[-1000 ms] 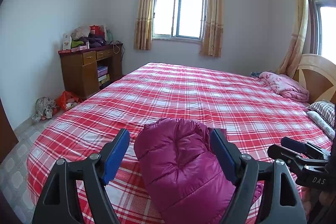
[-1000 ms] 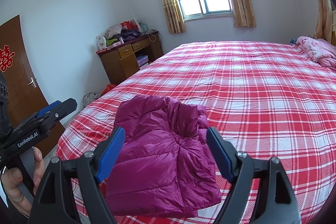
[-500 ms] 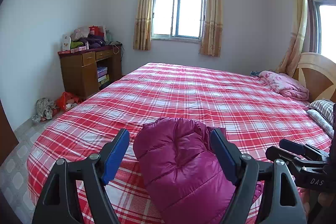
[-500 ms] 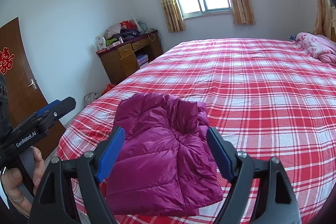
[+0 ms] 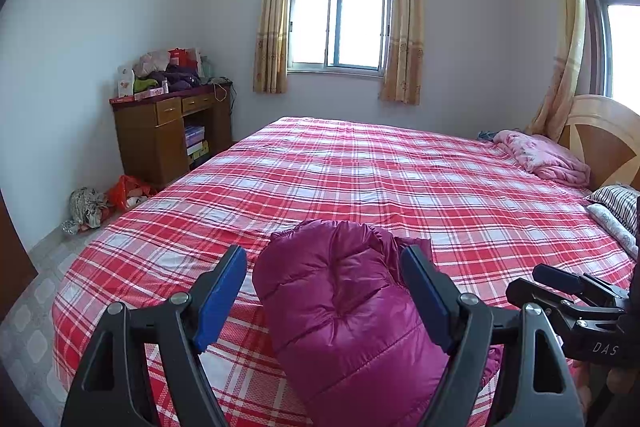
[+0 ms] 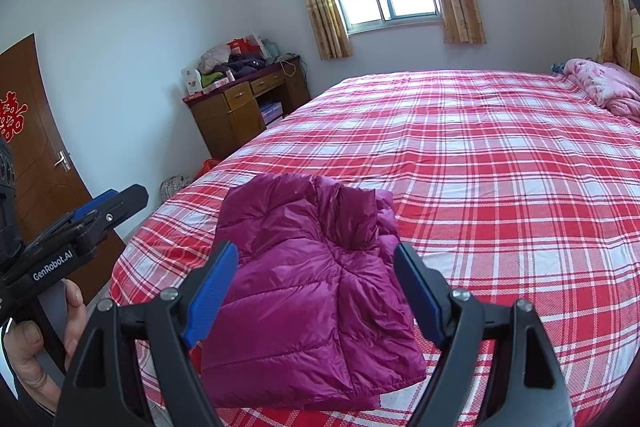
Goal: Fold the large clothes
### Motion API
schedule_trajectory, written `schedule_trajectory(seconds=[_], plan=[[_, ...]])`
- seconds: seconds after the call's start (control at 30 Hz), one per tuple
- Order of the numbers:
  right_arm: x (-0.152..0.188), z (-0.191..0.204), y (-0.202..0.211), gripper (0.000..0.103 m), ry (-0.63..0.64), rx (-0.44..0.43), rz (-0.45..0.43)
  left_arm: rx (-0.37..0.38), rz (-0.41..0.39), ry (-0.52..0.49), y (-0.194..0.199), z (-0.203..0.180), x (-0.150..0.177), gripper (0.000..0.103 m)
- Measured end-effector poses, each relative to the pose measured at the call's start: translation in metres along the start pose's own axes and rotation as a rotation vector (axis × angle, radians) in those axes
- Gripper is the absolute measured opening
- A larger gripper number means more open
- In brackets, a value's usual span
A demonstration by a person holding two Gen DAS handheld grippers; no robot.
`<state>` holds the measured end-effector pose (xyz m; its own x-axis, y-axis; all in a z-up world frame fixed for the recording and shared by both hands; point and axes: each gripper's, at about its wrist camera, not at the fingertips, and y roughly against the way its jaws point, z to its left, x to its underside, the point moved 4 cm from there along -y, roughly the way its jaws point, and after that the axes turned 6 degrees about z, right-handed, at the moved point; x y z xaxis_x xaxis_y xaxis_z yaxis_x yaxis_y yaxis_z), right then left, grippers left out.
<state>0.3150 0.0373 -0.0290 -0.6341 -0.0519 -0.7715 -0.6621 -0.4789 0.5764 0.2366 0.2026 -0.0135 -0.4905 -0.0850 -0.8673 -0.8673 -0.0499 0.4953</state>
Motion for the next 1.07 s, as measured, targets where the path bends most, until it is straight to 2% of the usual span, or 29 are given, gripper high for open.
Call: schedule_trajectory(seconds=[0.33, 0.83, 1.07], plan=[[-0.006, 0.005, 0.013, 0.085, 0.023, 0.022, -0.057, -0.010, 0.007, 0.019, -0.001, 0.002, -0.002, 0.080], [-0.001, 0.003, 0.005, 0.086, 0.017, 0.019, -0.032, -0.007, 0.024, 0.010, -0.008, 0.001, 0.002, 0.080], [0.002, -0.001, 0.004, 0.086, 0.008, 0.021, -0.026, -0.017, 0.008, -0.010, -0.008, -0.001, 0.003, 0.080]])
